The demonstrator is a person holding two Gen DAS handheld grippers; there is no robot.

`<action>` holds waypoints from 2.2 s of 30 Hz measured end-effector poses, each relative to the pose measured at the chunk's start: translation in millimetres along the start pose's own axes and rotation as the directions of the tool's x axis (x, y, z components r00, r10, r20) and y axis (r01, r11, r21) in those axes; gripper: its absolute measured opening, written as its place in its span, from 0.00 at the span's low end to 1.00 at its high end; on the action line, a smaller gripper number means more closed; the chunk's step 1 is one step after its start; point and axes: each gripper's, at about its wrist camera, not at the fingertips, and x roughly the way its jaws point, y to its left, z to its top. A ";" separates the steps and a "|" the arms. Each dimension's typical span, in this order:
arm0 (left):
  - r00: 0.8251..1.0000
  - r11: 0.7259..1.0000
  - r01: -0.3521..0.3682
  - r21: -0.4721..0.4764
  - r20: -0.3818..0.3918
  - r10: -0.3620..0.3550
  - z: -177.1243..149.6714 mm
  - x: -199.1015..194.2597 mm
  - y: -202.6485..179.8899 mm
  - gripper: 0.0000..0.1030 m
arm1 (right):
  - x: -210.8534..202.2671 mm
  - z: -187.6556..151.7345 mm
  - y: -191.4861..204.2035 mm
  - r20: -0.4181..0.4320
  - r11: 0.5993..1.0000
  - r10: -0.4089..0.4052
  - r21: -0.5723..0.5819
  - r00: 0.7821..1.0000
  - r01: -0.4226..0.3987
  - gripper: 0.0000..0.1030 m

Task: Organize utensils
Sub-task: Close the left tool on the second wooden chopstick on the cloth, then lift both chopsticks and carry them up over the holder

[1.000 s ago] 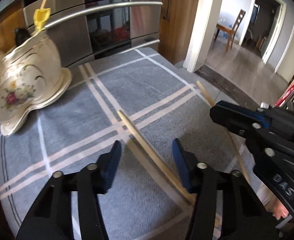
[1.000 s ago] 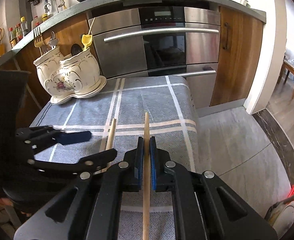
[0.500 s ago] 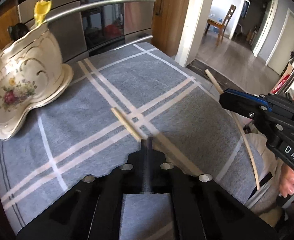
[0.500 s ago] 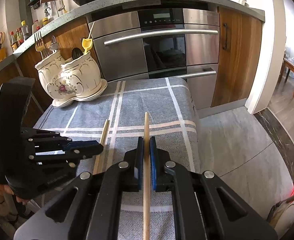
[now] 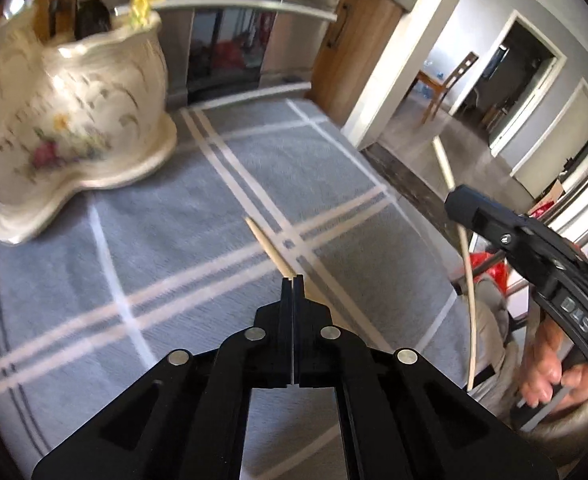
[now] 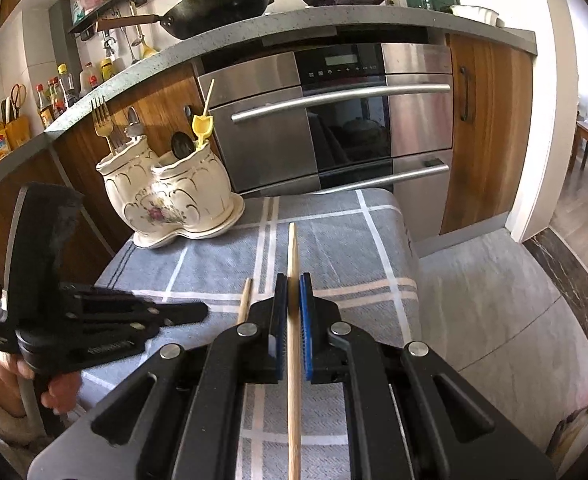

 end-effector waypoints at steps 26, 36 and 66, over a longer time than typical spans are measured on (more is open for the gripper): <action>0.992 0.998 -0.058 0.022 0.116 0.055 -7.6 -24.2 12.5 0.05 | -4.8 14.3 7.6 0.056 1.000 0.025 0.001 0.998 -0.025 0.06; 0.923 0.998 -0.050 -0.031 0.380 0.058 12.2 -125.1 46.2 0.05 | 5.3 70.7 47.6 0.175 0.994 0.106 -0.042 0.979 -0.100 0.06; 0.546 0.971 -0.218 -0.099 0.812 0.205 119.6 -181.9 125.6 0.05 | 108.5 200.8 108.7 0.514 0.984 0.149 0.010 0.845 -0.179 0.06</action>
